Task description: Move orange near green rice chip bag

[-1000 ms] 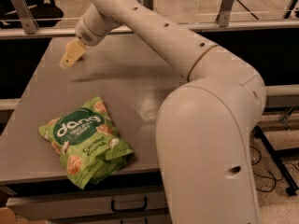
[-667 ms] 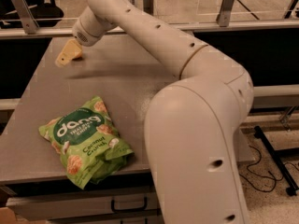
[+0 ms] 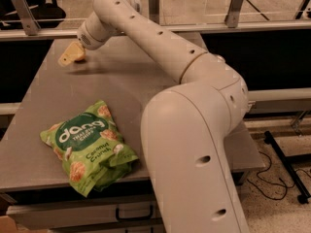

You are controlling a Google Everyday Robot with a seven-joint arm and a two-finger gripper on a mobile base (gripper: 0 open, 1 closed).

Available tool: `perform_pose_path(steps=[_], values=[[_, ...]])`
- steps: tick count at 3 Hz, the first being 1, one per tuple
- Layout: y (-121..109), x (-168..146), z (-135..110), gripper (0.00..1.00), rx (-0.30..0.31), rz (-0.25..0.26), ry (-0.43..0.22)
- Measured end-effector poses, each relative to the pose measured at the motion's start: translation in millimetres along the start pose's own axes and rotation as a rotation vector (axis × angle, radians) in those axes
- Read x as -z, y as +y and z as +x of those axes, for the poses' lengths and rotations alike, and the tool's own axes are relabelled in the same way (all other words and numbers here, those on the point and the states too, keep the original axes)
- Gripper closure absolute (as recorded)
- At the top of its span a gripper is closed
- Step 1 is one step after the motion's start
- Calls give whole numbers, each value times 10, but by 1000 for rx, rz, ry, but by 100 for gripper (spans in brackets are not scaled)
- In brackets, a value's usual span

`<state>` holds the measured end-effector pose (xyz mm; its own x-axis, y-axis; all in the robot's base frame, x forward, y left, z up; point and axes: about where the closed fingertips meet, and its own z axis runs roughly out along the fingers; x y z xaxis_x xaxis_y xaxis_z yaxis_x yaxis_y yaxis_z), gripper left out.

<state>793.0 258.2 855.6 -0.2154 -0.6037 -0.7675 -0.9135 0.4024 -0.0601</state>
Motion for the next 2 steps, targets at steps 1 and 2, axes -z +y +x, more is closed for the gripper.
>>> perform_pose_path(steps=[1, 2], values=[[-83, 48, 37, 40, -25, 8, -22], [-113, 137, 98, 63, -32, 18, -38]])
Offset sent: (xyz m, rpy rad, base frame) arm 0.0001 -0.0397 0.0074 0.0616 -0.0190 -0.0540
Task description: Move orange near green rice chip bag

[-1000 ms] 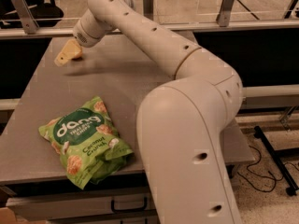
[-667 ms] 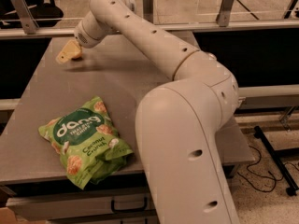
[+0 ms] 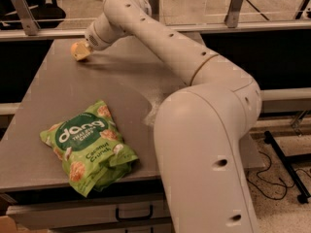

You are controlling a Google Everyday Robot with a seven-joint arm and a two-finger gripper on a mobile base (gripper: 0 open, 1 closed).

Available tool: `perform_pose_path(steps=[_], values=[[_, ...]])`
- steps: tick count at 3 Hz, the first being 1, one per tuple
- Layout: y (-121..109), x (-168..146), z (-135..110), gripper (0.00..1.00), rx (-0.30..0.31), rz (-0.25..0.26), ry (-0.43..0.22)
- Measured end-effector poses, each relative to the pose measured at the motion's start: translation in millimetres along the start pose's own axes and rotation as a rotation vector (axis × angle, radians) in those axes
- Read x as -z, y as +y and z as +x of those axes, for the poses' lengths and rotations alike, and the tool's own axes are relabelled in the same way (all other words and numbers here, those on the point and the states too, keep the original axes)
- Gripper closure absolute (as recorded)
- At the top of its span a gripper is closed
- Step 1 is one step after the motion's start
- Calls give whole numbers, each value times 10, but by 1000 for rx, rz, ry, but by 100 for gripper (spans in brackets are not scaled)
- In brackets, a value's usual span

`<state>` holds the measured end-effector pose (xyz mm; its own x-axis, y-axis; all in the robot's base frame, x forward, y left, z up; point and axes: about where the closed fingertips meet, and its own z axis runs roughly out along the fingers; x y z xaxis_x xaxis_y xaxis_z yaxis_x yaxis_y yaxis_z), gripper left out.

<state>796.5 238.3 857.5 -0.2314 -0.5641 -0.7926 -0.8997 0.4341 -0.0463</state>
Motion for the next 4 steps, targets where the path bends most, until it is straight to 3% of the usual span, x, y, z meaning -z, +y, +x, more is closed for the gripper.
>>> perform_pose_path(steps=[1, 2, 3, 4], values=[[36, 145, 6, 86, 11, -6, -36], [82, 543, -69, 100, 83, -18, -99], [188, 963, -145, 100, 188, -93, -162], [542, 1180, -59, 100, 344, -243, -164]])
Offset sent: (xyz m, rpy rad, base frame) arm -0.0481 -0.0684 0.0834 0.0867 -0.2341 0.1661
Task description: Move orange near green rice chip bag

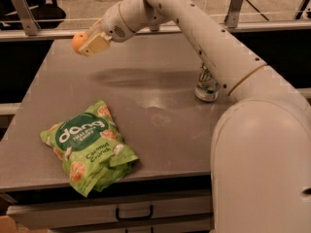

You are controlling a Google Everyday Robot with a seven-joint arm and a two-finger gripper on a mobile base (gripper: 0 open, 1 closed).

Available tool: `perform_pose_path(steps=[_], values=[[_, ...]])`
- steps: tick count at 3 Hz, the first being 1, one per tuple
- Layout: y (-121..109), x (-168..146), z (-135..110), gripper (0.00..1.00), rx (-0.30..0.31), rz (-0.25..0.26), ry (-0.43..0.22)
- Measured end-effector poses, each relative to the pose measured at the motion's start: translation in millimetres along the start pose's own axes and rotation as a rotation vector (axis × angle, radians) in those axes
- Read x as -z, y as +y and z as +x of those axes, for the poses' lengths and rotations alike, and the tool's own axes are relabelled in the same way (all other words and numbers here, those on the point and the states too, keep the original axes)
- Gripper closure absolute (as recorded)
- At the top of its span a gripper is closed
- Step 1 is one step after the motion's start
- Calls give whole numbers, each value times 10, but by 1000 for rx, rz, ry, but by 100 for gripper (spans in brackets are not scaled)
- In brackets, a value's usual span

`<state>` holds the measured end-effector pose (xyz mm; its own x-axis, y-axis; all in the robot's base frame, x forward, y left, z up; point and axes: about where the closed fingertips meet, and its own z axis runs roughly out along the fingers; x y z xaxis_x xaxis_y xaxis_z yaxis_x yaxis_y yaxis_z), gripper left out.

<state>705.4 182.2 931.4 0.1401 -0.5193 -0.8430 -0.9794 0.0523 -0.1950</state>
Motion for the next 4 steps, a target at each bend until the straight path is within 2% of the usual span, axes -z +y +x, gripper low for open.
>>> perform_pose_path(steps=[1, 2, 3, 4], values=[[466, 27, 51, 100, 164, -174, 27], [821, 57, 184, 100, 302, -314, 66], [822, 56, 184, 100, 302, -315, 66], [884, -3, 198, 100, 307, -351, 65]])
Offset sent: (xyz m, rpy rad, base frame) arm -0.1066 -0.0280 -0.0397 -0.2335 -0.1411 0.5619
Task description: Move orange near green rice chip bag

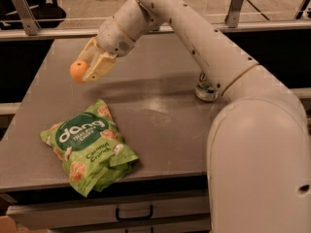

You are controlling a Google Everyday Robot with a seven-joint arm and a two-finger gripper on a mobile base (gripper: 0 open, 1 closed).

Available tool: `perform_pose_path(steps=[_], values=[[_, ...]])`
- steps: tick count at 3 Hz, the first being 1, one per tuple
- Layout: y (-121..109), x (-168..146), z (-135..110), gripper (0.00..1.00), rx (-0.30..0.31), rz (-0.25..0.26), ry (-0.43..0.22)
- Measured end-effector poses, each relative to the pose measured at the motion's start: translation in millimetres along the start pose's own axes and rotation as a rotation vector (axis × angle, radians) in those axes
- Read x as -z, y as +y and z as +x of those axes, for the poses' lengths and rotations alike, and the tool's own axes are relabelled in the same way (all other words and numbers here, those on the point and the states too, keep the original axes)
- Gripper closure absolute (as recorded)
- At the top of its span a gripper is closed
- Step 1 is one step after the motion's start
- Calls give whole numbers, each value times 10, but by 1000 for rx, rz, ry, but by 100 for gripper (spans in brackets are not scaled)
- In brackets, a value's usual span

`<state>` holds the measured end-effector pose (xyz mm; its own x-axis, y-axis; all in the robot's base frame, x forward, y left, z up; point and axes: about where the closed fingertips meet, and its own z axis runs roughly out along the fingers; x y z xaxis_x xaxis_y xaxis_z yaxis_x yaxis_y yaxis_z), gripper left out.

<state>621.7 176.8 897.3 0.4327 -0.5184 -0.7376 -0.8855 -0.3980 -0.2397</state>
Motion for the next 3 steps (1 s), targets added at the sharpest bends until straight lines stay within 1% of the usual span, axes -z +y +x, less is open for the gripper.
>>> perform_pose_path(steps=[1, 2, 3], values=[[191, -39, -54, 100, 21, -59, 6], [391, 2, -86, 100, 33, -100, 28], [561, 79, -80, 100, 38, -123, 47]])
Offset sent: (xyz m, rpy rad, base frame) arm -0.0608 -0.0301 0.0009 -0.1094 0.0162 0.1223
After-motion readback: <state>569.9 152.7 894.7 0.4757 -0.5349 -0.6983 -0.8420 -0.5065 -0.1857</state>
